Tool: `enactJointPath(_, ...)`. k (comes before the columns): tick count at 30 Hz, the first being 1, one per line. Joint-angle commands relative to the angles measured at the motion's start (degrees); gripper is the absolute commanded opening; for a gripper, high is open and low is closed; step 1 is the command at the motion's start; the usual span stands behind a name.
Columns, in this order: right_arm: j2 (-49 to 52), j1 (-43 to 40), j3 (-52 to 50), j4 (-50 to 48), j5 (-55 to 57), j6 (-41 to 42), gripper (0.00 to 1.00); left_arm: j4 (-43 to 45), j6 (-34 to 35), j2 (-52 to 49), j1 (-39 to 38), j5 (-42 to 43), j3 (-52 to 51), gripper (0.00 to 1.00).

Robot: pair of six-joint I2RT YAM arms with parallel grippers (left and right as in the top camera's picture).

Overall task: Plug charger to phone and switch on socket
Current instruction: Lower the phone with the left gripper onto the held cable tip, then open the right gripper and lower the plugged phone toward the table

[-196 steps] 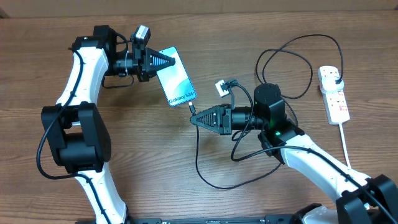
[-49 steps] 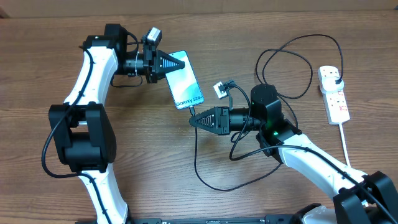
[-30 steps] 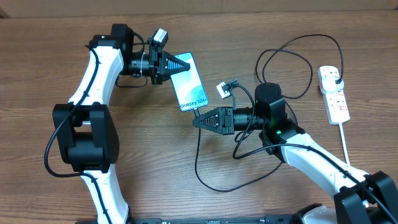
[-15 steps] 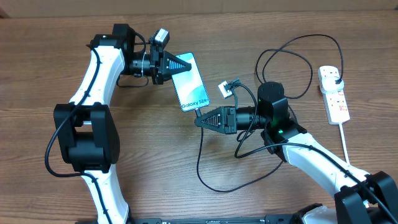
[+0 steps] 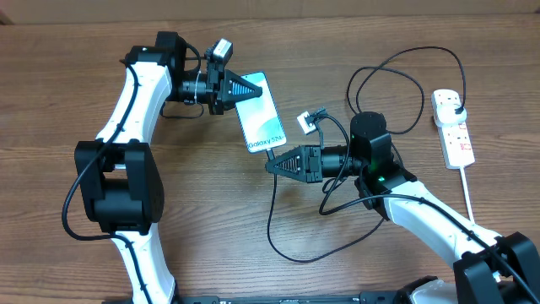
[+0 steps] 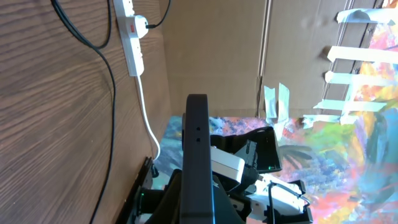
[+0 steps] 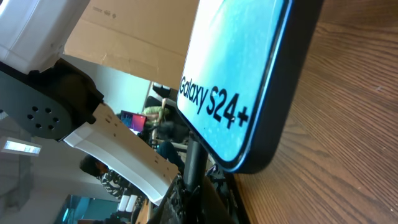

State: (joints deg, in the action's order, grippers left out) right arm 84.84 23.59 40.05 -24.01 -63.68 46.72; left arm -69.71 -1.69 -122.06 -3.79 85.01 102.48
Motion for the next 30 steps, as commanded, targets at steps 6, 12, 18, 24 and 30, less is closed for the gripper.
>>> enactJointPath(6, 0.2, -2.5, 0.9, -1.4, 8.2, 0.4, 0.04, -3.9, -5.2, 0.5, -2.7, -2.2, 0.7, 0.04)
enactJointPath(12, 0.2, -2.5, 0.9, -1.4, 8.8, 1.3, 0.04, -4.0, -6.1, 0.5, -2.8, -2.0, 0.7, 0.04)
enactJointPath(18, 0.2, -2.5, 0.9, -1.4, 9.2, 1.4, 0.04, -4.0, -6.5, 0.5, -3.1, -2.0, 0.7, 0.04)
enactJointPath(24, 0.2, -2.5, 0.9, -1.4, 9.2, 1.5, 0.04, -4.0, -6.6, 0.5, -3.4, -1.7, 0.7, 0.04)
enactJointPath(30, 0.2, -2.5, 0.9, -1.4, 9.2, 1.5, 0.04, -5.1, -8.3, 0.5, -3.4, -1.0, 0.7, 0.04)
